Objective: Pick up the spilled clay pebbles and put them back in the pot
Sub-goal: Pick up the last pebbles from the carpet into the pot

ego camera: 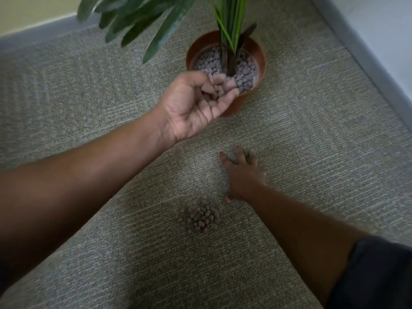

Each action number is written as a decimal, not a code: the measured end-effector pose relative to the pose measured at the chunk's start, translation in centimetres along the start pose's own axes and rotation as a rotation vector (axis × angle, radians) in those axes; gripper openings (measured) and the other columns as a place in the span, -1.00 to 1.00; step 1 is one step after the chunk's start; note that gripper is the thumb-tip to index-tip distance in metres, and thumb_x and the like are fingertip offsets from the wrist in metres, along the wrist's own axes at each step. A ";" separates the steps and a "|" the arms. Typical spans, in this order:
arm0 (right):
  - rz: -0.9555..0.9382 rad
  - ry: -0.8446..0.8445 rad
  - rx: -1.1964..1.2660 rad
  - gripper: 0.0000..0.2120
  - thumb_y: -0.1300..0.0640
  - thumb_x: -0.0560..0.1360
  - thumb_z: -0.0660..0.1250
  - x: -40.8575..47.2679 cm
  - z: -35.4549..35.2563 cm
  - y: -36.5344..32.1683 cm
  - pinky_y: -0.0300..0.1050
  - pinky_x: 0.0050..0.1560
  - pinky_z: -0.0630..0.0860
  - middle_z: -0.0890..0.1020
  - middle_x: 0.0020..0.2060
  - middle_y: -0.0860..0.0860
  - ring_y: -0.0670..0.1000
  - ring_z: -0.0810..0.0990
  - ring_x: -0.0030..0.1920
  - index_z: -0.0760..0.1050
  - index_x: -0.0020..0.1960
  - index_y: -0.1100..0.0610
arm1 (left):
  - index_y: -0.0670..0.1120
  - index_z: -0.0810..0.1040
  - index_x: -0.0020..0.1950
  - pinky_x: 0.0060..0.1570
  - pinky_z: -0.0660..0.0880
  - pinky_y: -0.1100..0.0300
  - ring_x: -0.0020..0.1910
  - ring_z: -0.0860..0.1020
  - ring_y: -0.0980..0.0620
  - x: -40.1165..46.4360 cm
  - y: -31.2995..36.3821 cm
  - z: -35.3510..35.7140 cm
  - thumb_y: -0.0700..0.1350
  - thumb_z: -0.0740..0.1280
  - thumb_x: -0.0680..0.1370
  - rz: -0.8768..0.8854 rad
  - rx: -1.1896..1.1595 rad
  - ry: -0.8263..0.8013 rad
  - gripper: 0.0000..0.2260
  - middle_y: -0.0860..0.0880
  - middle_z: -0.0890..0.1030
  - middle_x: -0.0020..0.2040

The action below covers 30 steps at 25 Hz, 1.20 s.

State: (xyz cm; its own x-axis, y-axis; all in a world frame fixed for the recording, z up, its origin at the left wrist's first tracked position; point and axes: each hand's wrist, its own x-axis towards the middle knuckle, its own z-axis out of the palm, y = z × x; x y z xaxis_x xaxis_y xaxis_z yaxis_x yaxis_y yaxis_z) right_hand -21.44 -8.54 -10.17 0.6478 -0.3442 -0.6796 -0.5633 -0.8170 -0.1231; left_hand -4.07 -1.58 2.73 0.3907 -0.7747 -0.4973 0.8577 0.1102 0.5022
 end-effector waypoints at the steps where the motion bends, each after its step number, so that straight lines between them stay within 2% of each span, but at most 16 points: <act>1: -0.002 0.001 0.001 0.29 -0.06 0.26 0.67 0.0 0.0 0.0 0.52 0.32 0.32 -0.42 0.57 -0.07 0.30 -0.34 0.57 -0.28 0.57 -0.29 | -0.32 0.50 0.13 0.19 0.58 0.01 0.19 0.61 -0.21 0.5 0.3 0.9 -0.39 0.12 0.49 0.026 0.010 0.035 -0.72 -0.31 0.60 0.07; 3: -0.006 0.006 0.002 0.30 -0.06 0.26 0.67 0.1 0.2 0.1 0.52 0.31 0.32 -0.41 0.57 -0.08 0.30 -0.34 0.57 -0.29 0.57 -0.30 | -0.33 0.46 0.17 0.29 0.52 -0.04 0.18 0.56 -0.15 1.5 0.7 2.3 -0.36 0.11 0.52 0.057 0.016 0.086 -0.74 -0.29 0.54 0.09; 5: -0.003 0.007 0.004 0.31 -0.07 0.25 0.67 0.2 0.3 0.1 0.52 0.30 0.32 -0.43 0.56 -0.08 0.30 -0.35 0.57 -0.30 0.57 -0.30 | -0.27 0.41 0.13 0.36 0.46 -0.05 0.14 0.48 -0.11 2.4 1.0 3.3 -0.35 0.11 0.51 0.059 0.020 0.094 -0.78 -0.23 0.48 0.02; 9: 0.000 0.022 0.013 0.33 -0.07 0.22 0.68 0.5 0.6 0.2 0.53 0.30 0.32 -0.45 0.55 -0.10 0.30 -0.35 0.57 -0.31 0.55 -0.33 | -0.35 0.47 0.25 0.43 0.38 -0.04 0.18 0.54 -0.18 3.2 1.1 3.8 -0.34 0.13 0.54 0.055 0.063 0.077 -0.69 -0.32 0.52 0.12; 13: -0.001 0.023 0.023 0.33 -0.06 0.21 0.69 0.6 0.8 0.3 0.53 0.30 0.32 -0.45 0.54 -0.11 0.29 -0.36 0.56 -0.31 0.54 -0.34 | -0.39 0.41 0.34 0.40 0.41 -0.07 0.37 0.48 -0.22 3.0 0.7 3.0 -0.37 0.14 0.56 0.075 0.118 0.056 -0.64 -0.36 0.51 0.29; 16: -0.003 0.026 0.031 0.33 -0.06 0.22 0.69 0.6 0.8 0.4 0.52 0.31 0.32 -0.44 0.55 -0.11 0.29 -0.36 0.57 -0.30 0.53 -0.34 | -0.34 0.46 0.34 0.29 0.52 0.02 0.25 0.60 -0.16 2.7 0.3 1.4 -0.35 0.18 0.58 0.043 0.264 -0.032 -0.67 -0.29 0.60 0.25; 18: -0.008 0.029 0.030 0.32 -0.06 0.22 0.68 0.6 0.8 0.5 0.51 0.31 0.32 -0.43 0.55 -0.10 0.30 -0.35 0.57 -0.30 0.54 -0.33 | -0.28 0.55 0.23 0.06 0.63 0.13 0.05 0.68 -0.10 2.4 0.2 -0.1 -0.32 0.26 0.60 -0.007 0.478 -0.102 -0.78 -0.23 0.67 0.11; 20: -0.008 0.029 0.027 0.32 -0.06 0.22 0.68 0.5 0.8 0.5 0.52 0.31 0.32 -0.42 0.56 -0.10 0.30 -0.34 0.57 -0.29 0.54 -0.33 | -0.21 0.62 0.09 -0.18 0.65 0.17 -0.15 0.69 -0.03 1.8 -0.3 -2.1 -0.30 0.37 0.56 -0.064 0.904 -0.117 -0.88 -0.18 0.70 -0.06; 21: -0.005 0.028 0.023 0.32 -0.07 0.22 0.68 0.5 0.7 0.4 0.52 0.31 0.31 -0.42 0.56 -0.10 0.30 -0.34 0.57 -0.30 0.54 -0.33 | -0.16 0.65 0.03 -0.23 0.62 0.18 -0.21 0.68 0.01 1.5 -0.9 -3.3 -0.29 0.42 0.54 -0.080 1.151 -0.117 -0.90 -0.15 0.71 -0.12; 22: -0.001 0.027 0.019 0.33 -0.08 0.21 0.68 0.5 0.7 0.4 0.53 0.30 0.31 -0.42 0.56 -0.09 0.30 -0.34 0.57 -0.30 0.54 -0.33 | -0.12 0.66 -0.03 -0.24 0.60 0.18 -0.25 0.67 0.04 1.3 -1.8 -4.7 -0.28 0.45 0.51 -0.093 1.363 -0.125 -0.90 -0.11 0.71 -0.16; 24: 0.002 0.033 0.018 0.33 -0.08 0.21 0.69 0.6 0.8 0.4 0.53 0.30 0.30 -0.41 0.57 -0.09 0.29 -0.34 0.57 -0.30 0.54 -0.33 | -0.01 0.67 -0.11 -0.21 0.55 0.21 -0.26 0.66 0.15 0.7 -3.8 -7.2 -0.21 0.52 0.47 -0.127 1.645 -0.178 -0.89 0.02 0.70 -0.19; 27: 0.008 0.038 0.017 0.32 -0.08 0.22 0.68 0.5 0.8 0.3 0.52 0.31 0.32 -0.42 0.56 -0.09 0.29 -0.33 0.58 -0.30 0.55 -0.32 | 0.05 0.66 -0.09 -0.20 0.45 0.31 -0.23 0.60 0.27 0.1 -6.2 -9.7 -0.09 0.59 0.41 -0.160 1.883 -0.296 -0.84 0.15 0.67 -0.20; 30: 0.013 0.036 -0.002 0.32 -0.08 0.24 0.68 0.4 0.6 0.3 0.49 0.30 0.36 -0.43 0.56 -0.08 0.29 -0.33 0.58 -0.32 0.56 -0.31 | 0.05 0.64 -0.01 -0.24 0.43 0.29 -0.20 0.52 0.29 -0.4 -7.5 -11.1 -0.04 0.60 0.33 -0.153 2.066 -0.382 -0.72 0.17 0.59 -0.13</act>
State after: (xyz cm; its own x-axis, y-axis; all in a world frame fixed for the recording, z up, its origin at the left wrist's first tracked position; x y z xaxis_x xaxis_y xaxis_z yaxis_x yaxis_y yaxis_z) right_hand -21.66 -8.66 -10.97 0.6585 -0.3709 -0.6548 -0.5709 -0.8132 -0.1135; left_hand -6.97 4.75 -8.71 0.0682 -0.7967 -0.6006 -0.7644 -0.4285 0.4817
